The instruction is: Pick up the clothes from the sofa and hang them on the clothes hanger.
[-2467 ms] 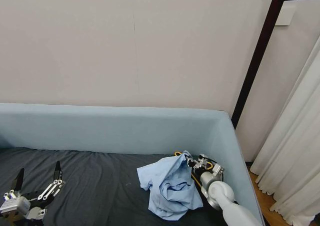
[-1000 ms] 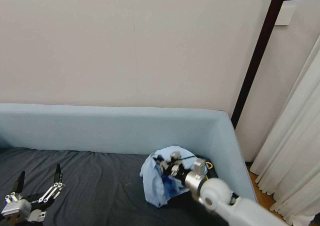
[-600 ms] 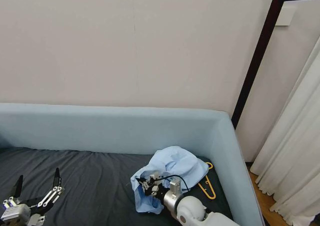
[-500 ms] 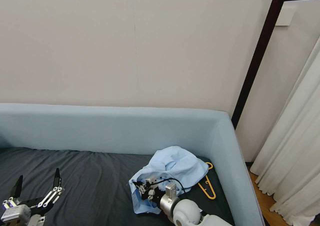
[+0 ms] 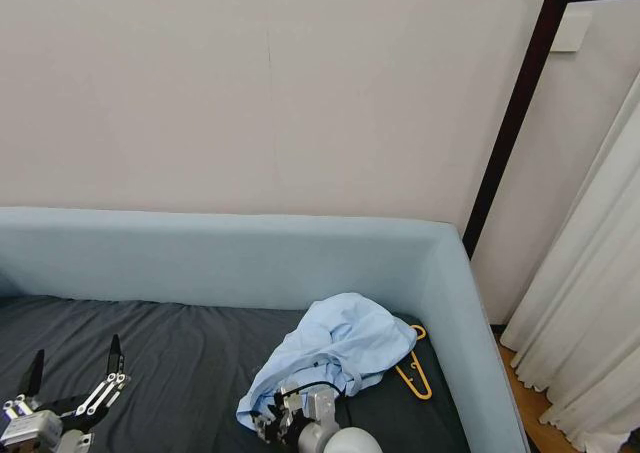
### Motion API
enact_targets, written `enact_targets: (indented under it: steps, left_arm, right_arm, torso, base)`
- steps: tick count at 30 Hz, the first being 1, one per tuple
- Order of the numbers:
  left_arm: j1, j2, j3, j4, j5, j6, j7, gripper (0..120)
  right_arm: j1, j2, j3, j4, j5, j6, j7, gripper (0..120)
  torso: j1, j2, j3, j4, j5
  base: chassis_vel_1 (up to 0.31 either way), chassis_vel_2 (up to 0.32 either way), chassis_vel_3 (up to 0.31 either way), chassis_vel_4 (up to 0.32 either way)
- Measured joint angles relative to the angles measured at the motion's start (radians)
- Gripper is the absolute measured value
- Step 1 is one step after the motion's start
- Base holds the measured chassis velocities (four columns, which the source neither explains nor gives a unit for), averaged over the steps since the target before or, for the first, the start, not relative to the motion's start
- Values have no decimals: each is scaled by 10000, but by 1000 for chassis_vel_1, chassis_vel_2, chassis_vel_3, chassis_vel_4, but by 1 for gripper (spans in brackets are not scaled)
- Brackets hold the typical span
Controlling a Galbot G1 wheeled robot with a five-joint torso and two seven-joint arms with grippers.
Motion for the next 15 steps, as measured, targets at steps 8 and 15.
enact_targets:
  steps: [8,15]
  left_arm:
    - [-230,376,100,784,-49,113,150,100]
    - [-353,719,-1,1320,-214,67,284,100]
  right_arm:
    - [-302,-444,1226,-1026,-1040,420,382,88]
    - [-1057,-154,1881,-2870,-2907,837,-290,100]
  torso:
    - [1,-1,2,-1,0]
    - [1,-1,2,0,0]
  base:
    - [0,0,0,0]
    - [0,0,0,0]
